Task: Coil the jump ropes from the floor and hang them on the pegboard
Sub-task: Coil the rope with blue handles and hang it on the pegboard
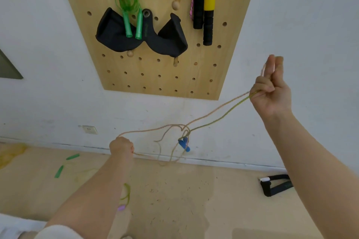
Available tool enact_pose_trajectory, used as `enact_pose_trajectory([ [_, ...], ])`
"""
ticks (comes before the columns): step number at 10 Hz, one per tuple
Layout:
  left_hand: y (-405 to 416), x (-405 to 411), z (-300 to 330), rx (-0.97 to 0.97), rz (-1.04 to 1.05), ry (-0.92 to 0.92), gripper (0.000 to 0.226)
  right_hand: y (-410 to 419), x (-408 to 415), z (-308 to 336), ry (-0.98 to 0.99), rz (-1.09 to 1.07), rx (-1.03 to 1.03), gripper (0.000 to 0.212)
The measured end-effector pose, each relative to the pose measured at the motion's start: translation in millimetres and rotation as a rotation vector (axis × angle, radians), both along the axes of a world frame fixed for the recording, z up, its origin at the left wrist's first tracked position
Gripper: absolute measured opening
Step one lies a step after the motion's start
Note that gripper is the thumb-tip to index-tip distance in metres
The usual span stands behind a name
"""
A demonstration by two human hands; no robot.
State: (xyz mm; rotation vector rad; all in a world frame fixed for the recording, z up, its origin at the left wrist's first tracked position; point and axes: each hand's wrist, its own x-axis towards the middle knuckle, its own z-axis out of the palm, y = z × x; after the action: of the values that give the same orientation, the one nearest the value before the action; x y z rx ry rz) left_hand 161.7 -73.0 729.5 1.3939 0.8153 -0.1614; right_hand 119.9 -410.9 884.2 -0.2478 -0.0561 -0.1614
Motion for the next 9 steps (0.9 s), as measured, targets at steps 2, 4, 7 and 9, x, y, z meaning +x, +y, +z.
enact_pose_trajectory([
  [2, -48, 6, 13, 0.259, -0.348, 0.166, 0.046, 36, -1, 14, 0.069, 0.222, -0.515, 0.034],
  [4, -116, -31, 91, -0.160, -0.871, -0.483, 0.026, 73, 1, 30, -0.012, 0.435, -0.741, 0.043],
  [7, -142, -38, 86, 0.289, -1.154, -0.635, 0.031, 46, 3, 34, 0.013, 0.372, -0.576, 0.034],
  [9, -146, -38, 105, 0.964, -1.113, -0.714, 0.047, 36, 8, 33, 0.126, 0.252, -0.231, 0.021],
])
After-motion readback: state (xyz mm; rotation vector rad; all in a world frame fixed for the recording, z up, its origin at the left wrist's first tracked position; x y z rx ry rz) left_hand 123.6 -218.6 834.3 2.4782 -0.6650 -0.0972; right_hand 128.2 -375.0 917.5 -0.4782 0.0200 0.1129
